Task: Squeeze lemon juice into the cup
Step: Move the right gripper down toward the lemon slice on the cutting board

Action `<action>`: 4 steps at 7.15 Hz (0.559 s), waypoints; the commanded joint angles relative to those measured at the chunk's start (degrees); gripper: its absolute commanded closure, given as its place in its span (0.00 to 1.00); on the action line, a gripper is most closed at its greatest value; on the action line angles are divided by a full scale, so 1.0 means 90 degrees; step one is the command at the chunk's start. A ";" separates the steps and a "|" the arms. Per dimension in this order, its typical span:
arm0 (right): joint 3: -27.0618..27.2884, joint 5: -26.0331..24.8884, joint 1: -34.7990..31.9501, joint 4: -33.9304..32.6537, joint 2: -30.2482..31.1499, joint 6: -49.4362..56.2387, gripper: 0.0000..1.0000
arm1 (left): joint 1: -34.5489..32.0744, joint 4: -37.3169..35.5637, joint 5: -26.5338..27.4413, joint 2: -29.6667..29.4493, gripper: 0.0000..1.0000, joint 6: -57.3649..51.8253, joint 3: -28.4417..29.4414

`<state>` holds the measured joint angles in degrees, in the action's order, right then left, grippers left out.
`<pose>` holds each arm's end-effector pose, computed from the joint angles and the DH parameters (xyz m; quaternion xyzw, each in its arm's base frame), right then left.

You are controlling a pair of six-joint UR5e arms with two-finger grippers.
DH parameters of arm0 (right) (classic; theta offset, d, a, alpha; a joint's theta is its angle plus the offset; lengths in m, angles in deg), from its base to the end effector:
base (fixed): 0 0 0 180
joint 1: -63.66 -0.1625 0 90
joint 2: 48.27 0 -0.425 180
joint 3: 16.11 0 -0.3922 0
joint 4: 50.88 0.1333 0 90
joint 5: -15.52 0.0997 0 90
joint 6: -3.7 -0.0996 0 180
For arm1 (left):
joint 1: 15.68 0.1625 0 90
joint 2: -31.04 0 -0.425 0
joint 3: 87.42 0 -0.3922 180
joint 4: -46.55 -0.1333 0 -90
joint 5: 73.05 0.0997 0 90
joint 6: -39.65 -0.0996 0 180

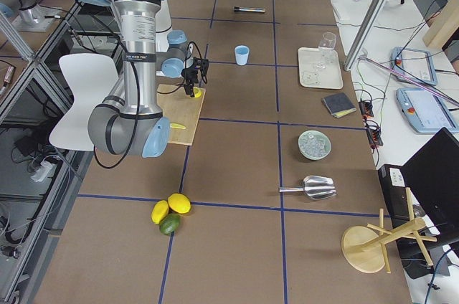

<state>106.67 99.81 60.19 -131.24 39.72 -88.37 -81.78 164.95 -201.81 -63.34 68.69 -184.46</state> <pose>-0.4680 -0.1719 0.3644 0.0507 -0.3770 0.0635 0.9226 0.1552 -0.5254 0.5044 0.1485 0.4225 0.0731 0.8911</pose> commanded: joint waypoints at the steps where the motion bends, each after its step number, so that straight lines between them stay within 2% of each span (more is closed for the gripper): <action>1: -0.0019 0.0039 -0.0024 0.0003 0.0008 0.0015 0.03 | 0.0001 0.0008 0.0000 -0.0002 0.00 -0.0004 0.0011; 2: -0.0019 0.0039 -0.0034 0.0003 0.0028 0.0015 0.06 | 0.0001 0.0008 0.0000 -0.0002 0.00 -0.0014 0.0011; 4: -0.0009 0.0039 -0.0054 0.0003 0.0018 0.0015 0.18 | 0.0001 0.0008 0.0000 -0.0002 0.00 -0.0014 0.0001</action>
<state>106.54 100.16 59.82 -131.21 39.92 -88.24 -81.77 165.02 -201.81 -63.36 68.57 -184.38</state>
